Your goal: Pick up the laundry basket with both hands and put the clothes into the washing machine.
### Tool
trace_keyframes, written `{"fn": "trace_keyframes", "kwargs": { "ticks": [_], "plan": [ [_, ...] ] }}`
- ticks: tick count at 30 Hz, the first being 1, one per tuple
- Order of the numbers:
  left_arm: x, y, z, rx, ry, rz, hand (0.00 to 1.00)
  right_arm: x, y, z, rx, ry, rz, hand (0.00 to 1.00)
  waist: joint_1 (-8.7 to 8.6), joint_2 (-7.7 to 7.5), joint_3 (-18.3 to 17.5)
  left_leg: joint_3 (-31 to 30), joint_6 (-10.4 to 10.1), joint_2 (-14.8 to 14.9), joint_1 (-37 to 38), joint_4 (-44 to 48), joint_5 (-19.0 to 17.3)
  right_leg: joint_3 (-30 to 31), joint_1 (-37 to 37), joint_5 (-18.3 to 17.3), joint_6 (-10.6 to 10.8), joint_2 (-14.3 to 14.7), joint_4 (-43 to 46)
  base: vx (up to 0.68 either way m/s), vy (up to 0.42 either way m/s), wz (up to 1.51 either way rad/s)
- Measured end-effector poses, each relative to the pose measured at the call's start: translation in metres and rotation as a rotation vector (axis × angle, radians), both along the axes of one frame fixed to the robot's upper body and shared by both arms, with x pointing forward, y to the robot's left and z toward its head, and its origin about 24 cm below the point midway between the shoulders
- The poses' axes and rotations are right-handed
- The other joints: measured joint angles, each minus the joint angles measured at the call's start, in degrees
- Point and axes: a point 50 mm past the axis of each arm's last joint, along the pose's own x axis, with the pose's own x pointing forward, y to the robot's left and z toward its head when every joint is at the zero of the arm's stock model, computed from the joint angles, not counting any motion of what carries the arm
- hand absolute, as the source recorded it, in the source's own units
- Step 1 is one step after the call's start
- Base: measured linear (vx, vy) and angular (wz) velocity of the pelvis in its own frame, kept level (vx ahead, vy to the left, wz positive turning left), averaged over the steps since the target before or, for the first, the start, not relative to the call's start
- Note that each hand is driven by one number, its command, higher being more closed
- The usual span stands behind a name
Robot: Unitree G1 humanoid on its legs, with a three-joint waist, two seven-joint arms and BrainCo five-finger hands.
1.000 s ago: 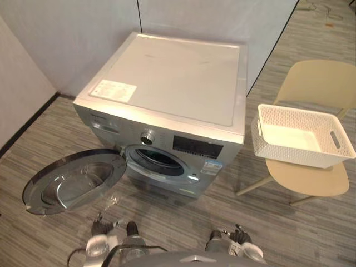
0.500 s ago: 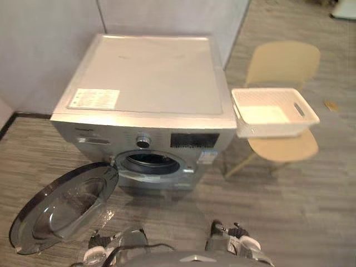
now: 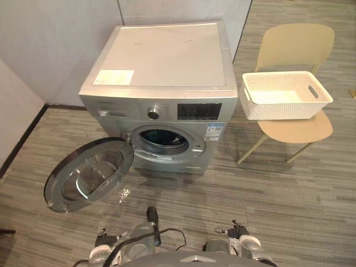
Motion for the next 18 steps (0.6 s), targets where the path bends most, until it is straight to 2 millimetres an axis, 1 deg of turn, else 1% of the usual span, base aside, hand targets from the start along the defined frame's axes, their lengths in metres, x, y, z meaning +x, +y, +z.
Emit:
{"fn": "trace_keyframes", "kwargs": {
  "ticks": [1, 2, 3, 4, 5, 6, 7, 8, 9, 10, 11, 12, 13, 14, 15, 16, 17, 18],
  "plan": [
    [0.003, 0.001, 0.002, 0.000, -0.017, 0.013, 0.00, -0.002, 0.003, -0.001, 0.009, 0.003, -0.003, 0.00, -0.12, -1.21, 0.2, 0.4, -0.1, -0.1, -0.3, 0.0, -0.6, -1.0, -0.2, 0.4, -1.0, -1.3, -0.5, -0.19, -0.018, 0.59],
    [0.011, 0.003, 0.005, 0.000, -0.053, 0.031, 0.00, -0.004, 0.003, -0.001, 0.002, 0.006, -0.001, 0.00, 0.23, -2.53, 0.9, 0.3, 2.9, -0.7, -1.2, 3.0, -0.5, -1.7, -0.7, 1.0, -1.3, -2.6, -0.1, -0.25, 0.000, 0.51],
    [0.013, 0.006, 0.008, -0.008, -0.086, 0.082, 0.00, -0.009, 0.000, -0.001, -0.005, 0.008, -0.020, 0.00, 0.92, -4.02, 1.4, 0.1, 5.5, -0.9, -2.4, 13.9, -2.2, -2.3, -1.0, 2.5, -0.6, -4.9, -0.1, -0.26, -0.007, 0.41],
    [0.012, 0.007, 0.009, -0.010, -0.095, 0.106, 0.00, -0.013, -0.002, -0.002, -0.007, 0.016, -0.030, 0.00, 1.01, -4.12, 1.4, 0.0, 5.8, -0.5, -2.3, 18.4, -3.5, -2.5, -1.0, 3.0, -0.3, -5.8, -0.3, -0.25, -0.011, 0.36],
    [0.009, 0.006, 0.009, -0.017, -0.105, 0.139, 0.00, -0.019, -0.005, -0.003, -0.010, 0.028, -0.048, 0.00, 1.04, -3.80, 1.2, -0.9, 5.3, 0.8, -1.7, 23.3, -5.7, -2.6, -0.7, 3.7, -0.3, -6.2, -0.9, -0.17, 0.105, 0.26],
    [0.005, 0.004, 0.010, -0.029, -0.122, 0.183, 0.00, -0.025, -0.009, -0.004, -0.020, 0.040, -0.057, 0.00, 0.97, -3.21, 0.9, -3.0, 4.7, 3.4, 0.2, 27.4, -7.9, -2.7, -0.8, 4.5, 0.2, -6.4, -1.7, -0.17, 0.215, 0.30],
    [0.003, 0.004, 0.011, -0.039, -0.137, 0.226, 0.00, -0.030, -0.011, -0.004, -0.025, 0.050, -0.065, 0.00, 0.91, -3.01, 0.8, -4.6, 4.8, 5.9, 2.8, 28.8, -8.5, -2.8, -1.2, 5.1, 0.8, -6.8, -1.8, -0.16, 0.265, 0.25],
    [0.003, 0.004, 0.012, -0.039, -0.141, 0.240, 0.00, -0.031, -0.012, -0.005, -0.028, 0.056, -0.067, 0.00, 0.89, -2.90, 0.6, -5.0, 5.2, 7.1, 4.2, 28.4, -8.2, -3.0, -1.4, 5.4, 1.4, -7.1, -1.8, -0.13, 0.298, 0.32],
    [0.004, 0.009, 0.015, -0.028, -0.166, 0.281, 0.00, -0.033, -0.013, -0.005, -0.034, 0.062, -0.072, 0.00, 0.60, -2.24, -0.1, -5.6, 4.6, 8.2, 7.2, 24.9, -7.7, -3.3, -1.9, 6.0, 2.6, -7.8, -1.9, -0.15, 0.307, 0.46],
    [0.004, 0.019, 0.022, 0.007, -0.200, 0.330, 0.00, -0.035, -0.013, -0.006, -0.031, 0.073, -0.079, 0.00, 0.20, -3.00, -0.5, -5.1, 4.3, 6.1, 8.8, 20.6, -8.5, -3.3, -1.6, 7.1, 3.6, -8.0, -4.9, -0.14, 0.274, 0.51],
    [0.005, 0.025, 0.028, 0.032, -0.230, 0.359, 0.00, -0.038, -0.012, -0.008, -0.028, 0.087, -0.079, 0.00, 0.08, -2.53, -1.0, -5.3, 4.3, 5.3, 8.8, 18.2, -8.5, -3.1, -1.4, 7.8, 3.3, -7.8, -6.0, -0.06, 0.208, 0.62],
    [0.012, 0.042, 0.044, 0.095, -0.314, 0.395, 0.00, -0.041, -0.009, -0.010, -0.017, 0.101, -0.081, 0.00, -0.08, -3.27, -1.8, -5.7, 3.7, 4.2, 8.9, 15.0, -8.9, -3.6, -1.6, 7.8, 2.7, -7.6, -5.2, 0.01, 0.101, 0.77],
    [0.022, 0.056, 0.061, 0.149, -0.395, 0.414, 0.00, -0.043, -0.008, -0.010, -0.014, 0.110, -0.082, 0.00, -0.53, -3.39, -2.2, -6.1, 2.2, 3.1, 9.0, 12.7, -9.8, -4.4, -0.6, 9.1, 3.0, -7.8, -7.0, 0.01, 0.112, 0.82],
    [0.026, 0.061, 0.068, 0.173, -0.429, 0.421, 0.00, -0.044, -0.010, -0.010, -0.019, 0.113, -0.084, 0.00, -0.64, -2.74, -2.3, -6.0, 1.2, 3.1, 9.3, 11.7, -10.5, -5.5, 0.2, 9.7, 2.9, -7.8, -7.9, -0.09, 0.198, 0.75],
    [0.033, 0.071, 0.084, 0.218, -0.498, 0.439, 0.00, -0.047, -0.013, -0.011, -0.028, 0.126, -0.080, 0.00, -0.74, -1.69, -2.3, -5.7, -0.6, 2.9, 9.7, 10.2, -12.2, -6.6, 1.3, 10.7, 4.1, -8.1, -9.5, -0.12, 0.227, 0.36],
    [0.034, 0.072, 0.086, 0.223, -0.505, 0.442, 0.00, -0.047, -0.013, -0.011, -0.028, 0.127, -0.078, 0.00, -0.72, -1.72, -2.3, -5.7, -0.5, 2.7, 9.7, 10.2, -12.2, -6.6, 1.4, 10.8, 4.3, -8.2, -9.6, -0.15, 0.254, 0.11],
    [0.032, 0.087, 0.104, 0.297, -0.564, 0.482, 0.00, -0.050, -0.016, -0.011, -0.040, 0.141, -0.063, 0.00, -0.24, -1.01, -3.0, -4.9, 0.3, 1.6, 9.9, 10.2, -12.5, -6.4, 2.7, 13.2, 4.9, -8.8, -13.1, -0.13, 0.149, -0.16],
    [0.031, 0.098, 0.115, 0.357, -0.590, 0.501, 0.00, -0.052, -0.017, -0.011, -0.045, 0.147, -0.059, 0.00, -0.29, -0.55, -3.3, -4.2, 0.1, 0.9, 9.8, 9.3, -12.5, -6.3, 3.4, 15.0, 5.0, -9.0, -15.7, -0.12, 0.130, -0.20]
  ]
}}
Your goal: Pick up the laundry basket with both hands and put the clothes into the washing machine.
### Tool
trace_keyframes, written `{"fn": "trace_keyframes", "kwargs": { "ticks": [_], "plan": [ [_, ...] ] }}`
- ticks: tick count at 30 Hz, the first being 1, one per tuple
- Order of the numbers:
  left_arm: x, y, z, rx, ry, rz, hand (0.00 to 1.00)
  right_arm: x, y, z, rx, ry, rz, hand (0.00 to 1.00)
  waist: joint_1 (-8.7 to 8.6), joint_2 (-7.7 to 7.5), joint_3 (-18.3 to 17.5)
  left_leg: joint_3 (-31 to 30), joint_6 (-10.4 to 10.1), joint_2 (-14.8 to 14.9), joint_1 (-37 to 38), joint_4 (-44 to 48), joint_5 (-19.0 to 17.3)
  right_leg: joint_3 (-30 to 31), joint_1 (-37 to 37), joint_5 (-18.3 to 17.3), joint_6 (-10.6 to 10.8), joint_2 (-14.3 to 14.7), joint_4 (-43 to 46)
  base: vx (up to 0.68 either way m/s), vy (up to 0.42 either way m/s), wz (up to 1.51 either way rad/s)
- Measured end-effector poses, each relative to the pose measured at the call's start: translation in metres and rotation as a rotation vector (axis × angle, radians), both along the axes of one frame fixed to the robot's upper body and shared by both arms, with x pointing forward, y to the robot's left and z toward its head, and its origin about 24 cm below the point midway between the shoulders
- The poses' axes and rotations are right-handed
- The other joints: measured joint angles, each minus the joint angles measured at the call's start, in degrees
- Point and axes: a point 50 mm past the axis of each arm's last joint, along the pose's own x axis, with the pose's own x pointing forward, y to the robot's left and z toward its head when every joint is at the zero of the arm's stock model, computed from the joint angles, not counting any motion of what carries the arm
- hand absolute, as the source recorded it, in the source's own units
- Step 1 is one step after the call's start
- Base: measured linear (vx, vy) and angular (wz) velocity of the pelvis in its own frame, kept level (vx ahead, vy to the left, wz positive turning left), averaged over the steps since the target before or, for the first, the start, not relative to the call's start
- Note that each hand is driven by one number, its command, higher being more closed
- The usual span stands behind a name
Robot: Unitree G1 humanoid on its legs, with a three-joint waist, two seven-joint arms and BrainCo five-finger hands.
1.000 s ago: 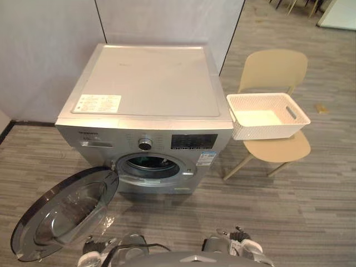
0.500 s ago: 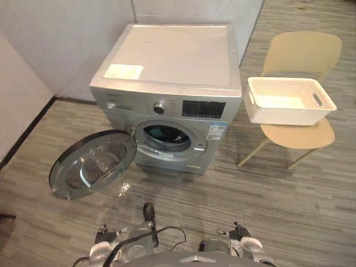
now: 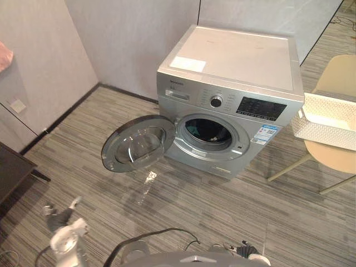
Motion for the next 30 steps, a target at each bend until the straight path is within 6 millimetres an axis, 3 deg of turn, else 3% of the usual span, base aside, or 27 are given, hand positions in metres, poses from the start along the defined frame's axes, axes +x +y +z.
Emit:
{"fn": "trace_keyframes", "kwargs": {
  "ticks": [4, 7, 10, 11, 12, 16, 22, 24, 27, 30],
  "plan": [
    [0.029, 0.024, 0.041, 0.170, -0.093, 0.002, 0.00, 0.008, -0.003, 0.004, -0.020, -0.027, 0.039, 0.00, -0.59, 0.57, -0.1, 1.4, -0.4, -1.4, -1.4, -3.0, 2.8, 0.8, -2.2, 4.2, -0.2, -0.6, -4.2, -0.07, 0.052, -0.11],
    [0.082, 0.041, 0.100, 0.334, -0.245, -0.045, 0.00, 0.045, -0.001, 0.015, -0.045, -0.115, 0.154, 0.00, -1.00, 0.07, 3.6, 2.2, 0.0, -1.1, -6.2, -2.7, 5.7, 2.6, -8.8, 6.3, -0.5, -0.4, -1.8, -0.11, -0.011, -0.17],
    [0.136, 0.067, 0.175, 0.491, -0.355, -0.114, 0.00, 0.089, 0.012, 0.032, -0.058, -0.244, 0.268, 0.00, -1.49, -2.31, 9.7, 3.5, -0.4, 0.9, -12.1, -1.0, 7.2, 4.4, -16.0, 7.6, -1.2, 0.9, 0.0, -0.18, -0.043, -0.25],
    [0.145, 0.068, 0.188, 0.502, -0.378, -0.124, 0.00, 0.094, 0.016, 0.035, -0.057, -0.265, 0.289, 0.00, -1.55, -2.99, 10.7, 3.5, -0.5, 1.3, -13.0, -0.5, 7.3, 4.5, -16.7, 7.8, -1.4, 1.3, 0.0, -0.20, -0.081, -0.25],
    [0.169, 0.068, 0.218, 0.521, -0.419, -0.169, 0.00, 0.106, 0.026, 0.042, -0.048, -0.317, 0.337, 0.00, -1.27, -4.88, 12.9, 3.5, -0.7, 2.5, -15.0, 0.3, 7.7, 4.4, -18.4, 8.4, -2.1, 2.3, -0.1, -0.15, -0.078, -0.20],
    [0.218, 0.044, 0.264, 0.481, -0.476, -0.317, 0.00, 0.123, 0.049, 0.054, -0.024, -0.414, 0.423, 0.00, -0.96, -8.41, 16.0, 3.1, -1.3, 4.9, -20.0, 1.4, 8.8, 2.6, -22.1, 10.5, -3.0, 3.9, -1.3, -0.07, -0.057, -0.07],
    [0.246, 0.025, 0.307, 0.391, -0.518, -0.389, 0.00, 0.133, 0.065, 0.065, 0.004, -0.502, 0.439, 0.00, -0.29, -9.88, 18.9, 3.3, -2.4, 8.0, -24.3, 1.3, 9.7, 1.9, -25.3, 12.3, -4.1, 6.7, -3.9, 0.02, -0.061, -0.10],
    [0.242, 0.028, 0.341, 0.426, -0.580, -0.386, 0.00, 0.135, 0.066, 0.069, 0.007, -0.522, 0.437, 0.00, -0.09, -10.52, 20.0, 3.3, -3.1, 9.4, -26.6, 1.9, 10.3, 0.8, -26.6, 12.6, -4.2, 7.8, -4.2, 0.04, -0.055, -0.01],
    [0.232, 0.039, 0.367, 0.409, -0.652, -0.349, 0.00, 0.135, 0.067, 0.069, 0.012, -0.529, 0.434, 0.00, 0.32, -11.76, 21.3, 3.6, -3.2, 10.6, -28.2, 2.6, 10.4, 0.1, -27.6, 12.5, -4.2, 8.6, -4.2, 0.02, -0.026, -0.01],
    [0.226, 0.047, 0.373, 0.380, -0.693, -0.338, 0.00, 0.135, 0.068, 0.069, 0.031, -0.534, 0.403, 0.00, 0.20, -12.12, 21.9, 3.7, -3.0, 11.1, -29.7, 3.2, 10.3, -0.8, -28.0, 12.5, -4.2, 8.6, -4.6, 0.02, 0.012, 0.08]
  ]
}}
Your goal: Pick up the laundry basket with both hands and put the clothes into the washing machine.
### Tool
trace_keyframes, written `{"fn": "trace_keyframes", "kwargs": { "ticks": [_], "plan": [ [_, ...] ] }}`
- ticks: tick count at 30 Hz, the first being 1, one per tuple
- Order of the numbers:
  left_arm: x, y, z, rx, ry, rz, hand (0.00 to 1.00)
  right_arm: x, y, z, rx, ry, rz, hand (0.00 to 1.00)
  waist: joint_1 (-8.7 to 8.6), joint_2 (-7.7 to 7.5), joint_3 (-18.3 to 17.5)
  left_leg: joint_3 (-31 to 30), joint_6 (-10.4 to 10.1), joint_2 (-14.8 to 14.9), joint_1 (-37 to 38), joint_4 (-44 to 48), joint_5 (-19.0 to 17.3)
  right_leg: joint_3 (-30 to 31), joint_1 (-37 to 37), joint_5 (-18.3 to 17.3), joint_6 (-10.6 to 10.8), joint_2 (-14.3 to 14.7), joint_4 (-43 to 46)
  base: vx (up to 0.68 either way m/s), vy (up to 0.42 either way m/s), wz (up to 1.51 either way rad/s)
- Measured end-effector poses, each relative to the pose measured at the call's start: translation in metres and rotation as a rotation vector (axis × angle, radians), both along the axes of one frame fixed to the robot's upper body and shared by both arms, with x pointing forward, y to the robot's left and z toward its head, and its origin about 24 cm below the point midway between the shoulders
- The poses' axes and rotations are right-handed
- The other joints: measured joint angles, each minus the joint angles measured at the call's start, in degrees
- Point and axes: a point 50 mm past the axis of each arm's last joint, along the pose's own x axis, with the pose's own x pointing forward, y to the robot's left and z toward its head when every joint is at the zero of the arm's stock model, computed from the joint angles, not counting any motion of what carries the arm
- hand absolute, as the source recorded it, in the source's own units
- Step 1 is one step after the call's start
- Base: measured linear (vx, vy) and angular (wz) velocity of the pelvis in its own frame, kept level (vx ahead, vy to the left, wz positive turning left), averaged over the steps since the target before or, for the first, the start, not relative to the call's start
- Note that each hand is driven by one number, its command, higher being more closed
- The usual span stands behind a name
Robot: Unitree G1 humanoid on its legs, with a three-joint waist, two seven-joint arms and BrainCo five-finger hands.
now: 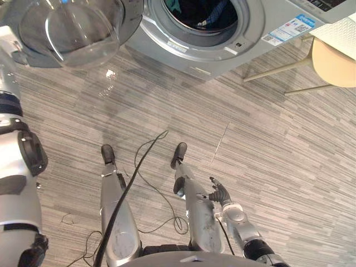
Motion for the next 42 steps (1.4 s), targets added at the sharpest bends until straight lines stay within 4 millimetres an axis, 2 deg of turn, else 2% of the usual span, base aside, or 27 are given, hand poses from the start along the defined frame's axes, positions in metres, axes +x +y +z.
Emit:
{"fn": "trace_keyframes", "kwargs": {
  "ticks": [2, 4, 9, 16, 19, 20, 23, 24, 25, 26, 27, 28, 30, 32, 35, 38, 41, 42],
  "plan": [
    [-0.002, 0.004, -0.003, -0.034, 0.000, -0.017, 0.00, 0.000, 0.000, 0.000, 0.003, 0.001, -0.002, 0.00, 0.39, -0.39, 0.2, 0.2, 0.1, 0.1, -0.3, 0.1, 0.0, -0.1, -0.1, 0.0, 0.0, 0.0, -0.1, 0.05, 0.033, 0.04],
    [-0.004, 0.012, -0.016, -0.052, 0.032, -0.019, 0.00, -0.001, 0.000, 0.000, 0.005, 0.002, -0.001, 0.00, 0.67, -0.39, 0.2, 0.5, 0.1, 0.2, -0.5, 0.2, 0.0, -0.1, -0.1, 0.0, 0.0, 0.0, -0.2, 0.05, 0.030, 0.01],
    [-0.004, 0.022, -0.062, 0.024, 0.235, -0.018, 0.00, 0.002, 0.005, 0.003, 0.010, -0.012, 0.021, 0.00, 0.82, -0.36, 0.2, 2.1, 0.2, 0.8, -0.2, 1.0, -0.1, 0.0, 0.1, -0.1, 0.1, 0.0, -0.2, 0.04, 0.025, -0.03],
    [-0.001, 0.017, -0.110, 0.148, 0.470, -0.070, 0.00, 0.001, 0.020, 0.002, 0.036, -0.007, 0.066, 0.00, 1.38, -0.08, 0.0, 4.2, 0.5, 1.0, 6.1, 0.8, -0.6, 0.5, 4.1, -2.8, -0.5, -0.6, 3.2, 0.02, 0.008, -0.02],
    [-0.004, 0.013, -0.147, 0.190, 0.608, -0.109, 0.00, -0.002, 0.020, -0.002, 0.038, 0.022, 0.089, 0.00, 1.27, 0.84, -1.7, 5.5, 0.6, 1.0, 8.7, -0.1, -0.7, 1.0, 4.9, -4.2, -0.9, -0.9, 5.1, 0.04, -0.003, -0.06],
    [-0.005, 0.008, -0.171, 0.183, 0.671, -0.136, 0.00, -0.006, 0.017, -0.007, 0.014, 0.052, 0.097, 0.00, 1.24, 1.94, -3.4, 6.0, 0.6, 1.0, 9.2, -0.2, -0.7, 1.4, 4.9, -4.5, -0.9, -0.9, 5.2, 0.07, 0.003, -0.12],
    [-0.008, -0.016, -0.229, 0.193, 0.845, -0.212, 0.00, -0.015, 0.009, -0.016, -0.020, 0.109, 0.092, 0.00, 1.32, 5.07, -5.7, 7.5, 0.6, 0.2, 12.8, -1.8, -0.7, 2.3, 6.8, -4.4, -0.6, -1.3, 5.2, 0.08, 0.019, -0.10],
    [-0.009, -0.031, -0.249, 0.207, 0.917, -0.251, 0.00, -0.019, 0.004, -0.021, -0.040, 0.138, 0.092, 0.00, 1.34, 6.38, -6.9, 7.6, 0.4, -0.4, 14.1, -2.7, -0.5, 2.4, 7.7, -4.7, -0.2, -1.5, 5.2, 0.06, 0.025, 0.06],
    [-0.006, -0.047, -0.261, 0.246, 0.959, -0.303, 0.00, -0.021, 0.000, -0.023, -0.046, 0.154, 0.082, 0.00, 1.16, 7.36, -7.7, 7.6, 0.5, -1.2, 15.4, -4.0, -0.1, 2.4, 8.5, -4.9, 0.0, -1.9, 5.2, 0.04, 0.024, 0.11],
    [-0.003, -0.056, -0.264, 0.278, 0.971, -0.336, 0.00, -0.021, -0.002, -0.024, -0.047, 0.163, 0.074, 0.00, 0.83, 7.63, -8.2, 7.5, 0.6, -1.6, 15.8, -4.6, 0.2, 2.2, 8.7, -4.9, 0.1, -2.2, 5.2, 0.02, 0.033, 0.18],
    [0.006, -0.081, -0.261, 0.342, 0.944, -0.415, 0.00, -0.023, -0.004, -0.029, -0.057, 0.193, 0.070, 0.00, -0.19, 7.81, -9.9, 7.1, 0.7, -2.6, 15.9, -5.7, 0.4, 2.1, 8.8, -4.9, 0.4, -2.7, 4.6, 0.00, 0.028, 0.14],
    [0.010, -0.092, -0.256, 0.377, 0.909, -0.452, 0.00, -0.024, -0.004, -0.029, -0.066, 0.198, 0.076, 0.00, -0.56, 7.74, -10.4, 7.0, 0.9, -3.0, 16.1, -6.2, 0.6, 2.1, 8.9, -4.7, 0.6, -2.9, 4.2, 0.00, 0.033, 0.14],
    [0.017, -0.127, -0.239, 0.509, 0.805, -0.581, 0.00, -0.026, -0.005, -0.031, -0.082, 0.210, 0.088, 0.00, -1.53, 7.76, -11.5, 6.9, 1.1, -4.0, 16.3, -6.5, 0.6, 2.1, 10.1, -3.5, 1.0, -3.3, 2.0, 0.01, 0.056, 0.03],
    [0.010, -0.143, -0.241, 0.621, 0.815, -0.677, 0.00, -0.028, -0.006, -0.033, -0.080, 0.228, 0.093, 0.00, -2.16, 7.76, -12.1, 7.2, 1.3, -4.5, 17.4, -6.6, 0.2, 2.6, 11.9, -1.9, 1.0, -3.4, -0.7, 0.02, 0.078, -0.08],
    [-0.014, -0.174, -0.233, 0.654, 0.671, -0.901, 0.00, -0.035, -0.008, -0.039, -0.091, 0.268, 0.114, 0.00, -2.16, 7.89, -13.8, 7.6, 1.2, -4.8, 18.1, -6.0, -0.8, 3.0, 13.7, -0.4, 1.3, -3.2, -3.9, 0.03, 0.038, -0.09],
    [-0.043, -0.199, -0.236, 0.602, 0.550, -1.063, 0.00, -0.041, -0.011, -0.043, -0.114, 0.305, 0.132, 0.00, -2.84, 8.33, -16.3, 7.9, 0.8, -4.9, 19.5, -5.7, -1.8, 3.1, 15.8, 0.2, 1.4, -3.0, -5.7, 0.06, 0.026, -0.07],
    [-0.063, -0.205, -0.247, 0.555, 0.540, -1.130, 0.00, -0.044, -0.015, -0.045, -0.126, 0.318, 0.128, 0.00, -3.49, 9.29, -17.4, 8.0, 0.8, -4.8, 20.5, -4.9, -3.0, 3.4, 17.2, 0.2, 1.4, -2.9, -6.4, 0.04, 0.023, -0.07],
    [-0.073, -0.205, -0.256, 0.534, 0.564, -1.165, 0.00, -0.046, -0.018, -0.046, -0.130, 0.331, 0.124, 0.00, -3.54, 9.72, -18.1, 8.3, 0.7, -4.7, 20.6, -4.3, -3.7, 3.8, 17.4, 0.2, 1.4, -2.9, -6.7, 0.01, 0.027, -0.12]
  ]
}}
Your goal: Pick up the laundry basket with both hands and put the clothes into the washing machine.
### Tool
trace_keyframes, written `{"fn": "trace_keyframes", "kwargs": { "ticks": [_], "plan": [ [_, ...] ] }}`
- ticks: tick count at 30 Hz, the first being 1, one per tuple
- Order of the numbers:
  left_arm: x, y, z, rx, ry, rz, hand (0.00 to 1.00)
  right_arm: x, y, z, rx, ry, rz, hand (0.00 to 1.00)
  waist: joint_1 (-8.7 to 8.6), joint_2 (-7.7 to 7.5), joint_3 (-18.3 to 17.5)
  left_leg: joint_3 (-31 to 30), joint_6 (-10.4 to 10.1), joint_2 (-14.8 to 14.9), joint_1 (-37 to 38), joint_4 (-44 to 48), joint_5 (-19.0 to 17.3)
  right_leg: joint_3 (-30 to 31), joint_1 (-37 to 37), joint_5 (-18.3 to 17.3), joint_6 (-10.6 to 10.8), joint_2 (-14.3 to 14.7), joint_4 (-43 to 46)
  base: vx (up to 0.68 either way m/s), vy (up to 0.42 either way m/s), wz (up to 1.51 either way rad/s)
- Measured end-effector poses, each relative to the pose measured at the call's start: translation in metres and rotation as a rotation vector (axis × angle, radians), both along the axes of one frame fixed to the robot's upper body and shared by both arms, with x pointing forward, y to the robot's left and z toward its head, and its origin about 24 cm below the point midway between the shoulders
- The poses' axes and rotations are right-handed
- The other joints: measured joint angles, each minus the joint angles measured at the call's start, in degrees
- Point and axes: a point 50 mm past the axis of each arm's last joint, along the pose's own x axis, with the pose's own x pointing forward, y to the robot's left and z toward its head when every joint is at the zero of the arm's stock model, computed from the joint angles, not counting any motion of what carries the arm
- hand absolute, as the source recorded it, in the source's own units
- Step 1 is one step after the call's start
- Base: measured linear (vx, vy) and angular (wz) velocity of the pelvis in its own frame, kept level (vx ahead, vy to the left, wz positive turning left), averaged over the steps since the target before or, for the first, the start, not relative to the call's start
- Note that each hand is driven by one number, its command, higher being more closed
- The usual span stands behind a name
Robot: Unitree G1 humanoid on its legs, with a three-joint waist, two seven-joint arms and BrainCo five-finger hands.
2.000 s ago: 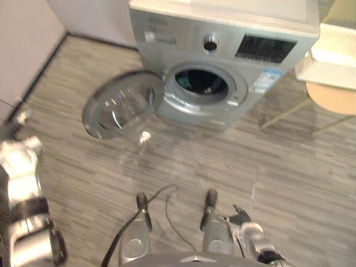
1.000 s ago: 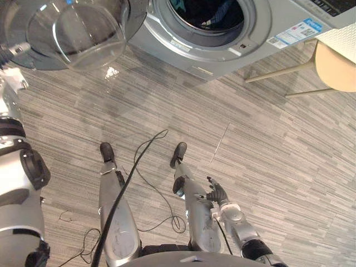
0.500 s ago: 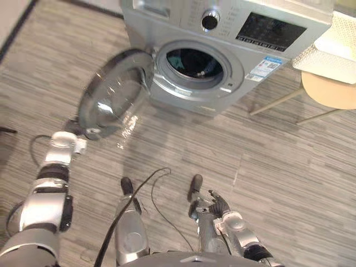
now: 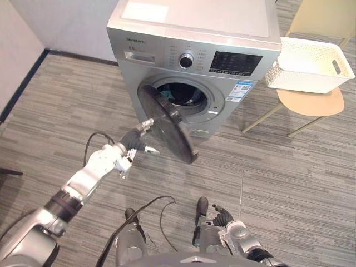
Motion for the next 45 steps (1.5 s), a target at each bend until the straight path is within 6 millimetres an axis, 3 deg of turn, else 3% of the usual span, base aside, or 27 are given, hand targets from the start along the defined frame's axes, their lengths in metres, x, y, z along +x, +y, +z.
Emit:
{"fn": "trace_keyframes", "kwargs": {
  "ticks": [4, 11, 20, 24, 25, 27, 29, 30, 31, 32, 33, 34, 35, 36, 38, 39, 42, 43, 45],
  "plan": [
    [-0.017, 0.002, -0.020, -0.002, 0.087, -0.022, 0.00, -0.004, -0.003, -0.003, -0.011, 0.023, 0.002, 0.00, -0.05, 0.61, -1.1, -0.4, 0.0, 0.3, 0.5, 1.4, -1.3, -0.2, 1.7, 0.2, 0.0, 0.2, -1.1, 0.00, 0.010, 0.00],
    [-0.016, 0.002, -0.029, -0.042, 0.074, 0.071, 0.00, -0.008, -0.003, -0.005, -0.032, 0.049, 0.032, 0.00, -0.04, 0.66, -2.3, -1.5, 0.0, 0.1, 0.7, 1.5, -1.3, -0.9, 3.5, 0.0, -0.7, 0.4, -2.5, -0.02, 0.002, 0.07],
    [-0.045, 0.019, -0.078, -0.183, 0.231, 0.323, 0.00, -0.012, -0.004, -0.008, -0.038, 0.074, 0.028, 0.00, 0.68, 0.59, -3.6, -2.3, -0.1, -0.1, 1.4, 0.6, -1.3, -1.1, 3.8, -0.2, -0.9, 0.6, -2.5, 0.00, 0.000, 0.01],
    [-0.054, 0.023, -0.095, -0.341, 0.281, 0.448, 0.00, -0.018, -0.009, -0.009, -0.047, 0.080, 0.024, 0.00, 1.24, 0.70, -3.6, -9.2, 0.6, -0.2, -3.3, 5.0, -2.9, -8.3, 7.2, -1.9, 0.5, 0.6, -2.5, -0.02, 0.017, 0.67],
    [-0.054, 0.023, -0.098, -0.369, 0.291, 0.464, 0.00, -0.020, -0.011, -0.009, -0.049, 0.083, 0.018, 0.00, 1.74, 0.53, -3.6, -9.4, 1.4, -0.2, -4.4, 5.6, -3.2, -9.5, 7.6, -2.4, 1.1, 0.2, -2.5, -0.06, 0.105, 1.10],
    [-0.057, 0.029, -0.106, -0.427, 0.313, 0.538, 0.00, -0.033, -0.018, -0.012, -0.059, 0.105, -0.014, 0.00, 3.40, -0.59, -4.2, -5.9, 4.8, -0.5, -7.1, 7.6, -3.6, -13.1, 8.3, -2.9, 2.7, -1.8, -2.3, 0.03, 0.168, 1.02],
    [-0.069, 0.039, -0.121, -0.450, 0.356, 0.643, 0.00, -0.045, -0.026, -0.015, -0.066, 0.131, -0.068, 0.00, 3.84, -0.76, -4.1, -4.7, 5.6, -2.3, -7.5, 10.1, -4.2, -15.6, 10.4, -3.6, 3.8, -4.5, -1.6, 0.11, 0.232, 1.10],
    [-0.081, 0.048, -0.131, -0.447, 0.381, 0.718, 0.00, -0.057, -0.032, -0.017, -0.058, 0.146, -0.140, 0.00, 3.93, -1.11, -4.0, -6.1, 7.1, -5.1, -8.4, 13.0, -7.5, -17.8, 11.7, -6.1, 6.3, -8.3, 2.8, 0.16, 0.353, 1.02],
    [-0.089, 0.051, -0.138, -0.435, 0.405, 0.741, 0.00, -0.064, -0.036, -0.018, -0.053, 0.153, -0.184, 0.00, 3.88, -1.30, -4.1, -7.0, 8.0, -7.2, -8.5, 15.2, -9.9, -19.2, 12.4, -8.0, 6.6, -11.4, 7.3, 0.20, 0.375, 1.07],
    [-0.095, 0.053, -0.143, -0.431, 0.425, 0.759, 0.00, -0.068, -0.039, -0.018, -0.055, 0.156, -0.212, 0.00, 3.49, -0.99, -4.2, -7.9, 8.2, -8.2, -8.3, 16.5, -11.4, -19.5, 12.6, -8.3, 6.1, -13.2, 11.4, 0.27, 0.439, 1.00],
    [-0.107, 0.057, -0.153, -0.423, 0.470, 0.808, 0.00, -0.071, -0.045, -0.017, -0.054, 0.152, -0.256, 0.00, 3.50, -1.28, -3.9, -9.6, 9.4, -10.1, -7.1, 17.9, -13.4, -17.1, 10.6, -8.1, 0.6, -17.3, 22.4, 0.32, 0.456, 0.94],
    [-0.119, 0.063, -0.162, -0.403, 0.508, 0.850, 0.00, -0.069, -0.049, -0.015, -0.055, 0.136, -0.273, 0.00, 3.53, -0.13, -3.9, -11.1, 10.4, -11.1, -3.9, 18.0, -14.1, -9.6, 6.0, -4.0, -8.5, -18.5, 34.0, 0.33, 0.459, 0.80],
    [-0.125, 0.065, -0.165, -0.390, 0.525, 0.864, 0.00, -0.068, -0.047, -0.015, -0.050, 0.128, -0.277, 0.00, 3.55, 0.15, -3.5, -12.3, 10.8, -11.2, -2.5, 17.7, -14.5, -4.6, 3.7, -5.3, -8.0, -17.1, 39.6, 0.41, 0.379, 0.83],
    [-0.135, 0.082, -0.170, -0.330, 0.543, 0.908, 0.00, -0.066, -0.036, -0.016, -0.017, 0.114, -0.285, 0.00, 3.31, -1.45, -3.3, -14.8, 11.4, -12.1, 1.3, 15.2, -14.6, 2.7, -0.2, -15.3, -3.5, -11.6, 49.5, 0.32, 0.219, 0.85],
    [-0.140, 0.090, -0.174, -0.269, 0.562, 0.924, 0.00, -0.063, -0.025, -0.017, 0.012, 0.100, -0.279, 0.00, 2.86, -3.11, -3.2, -17.0, 12.0, -13.5, 4.8, 12.2, -14.3, 4.5, -2.4, -21.0, -3.7, -6.2, 51.4, 0.33, 0.121, 0.90],
    [-0.144, 0.090, -0.180, -0.224, 0.591, 0.919, 0.00, -0.061, -0.022, -0.016, 0.018, 0.087, -0.269, 0.00, 2.67, -3.64, -3.2, -18.7, 12.4, -14.7, 6.8, 10.3, -14.1, 4.6, -4.1, -23.5, -3.6, -2.3, 48.3, 0.34, 0.072, 0.72],
    [-0.152, 0.081, -0.196, -0.140, 0.664, 0.899, 0.00, -0.055, -0.023, -0.013, 0.035, 0.051, -0.290, 0.00, 1.85, -3.17, -2.8, -23.7, 12.4, -17.0, 10.1, 8.0, -14.3, 9.4, -7.9, -24.2, -2.1, 5.4, 33.2, 0.36, 0.019, 1.00],
    [-0.152, 0.076, -0.198, -0.137, 0.675, 0.891, 0.00, -0.053, -0.023, -0.012, 0.037, 0.043, -0.293, 0.00, 1.60, -2.75, -2.6, -25.0, 12.0, -17.0, 10.6, 8.0, -14.6, 10.8, -8.4, -23.7, -1.8, 6.6, 30.6, 0.45, -0.062, 1.19],
    [-0.149, 0.066, -0.201, -0.113, 0.681, 0.863, 0.00, -0.051, -0.026, -0.010, 0.039, 0.021, -0.310, 0.00, 1.29, -2.00, -1.6, -29.5, 10.6, -16.4, 14.1, 8.2, -16.5, 17.6, -8.7, -19.3, -1.6, 8.6, 21.9, 0.36, -0.106, 1.17]
  ]
}}
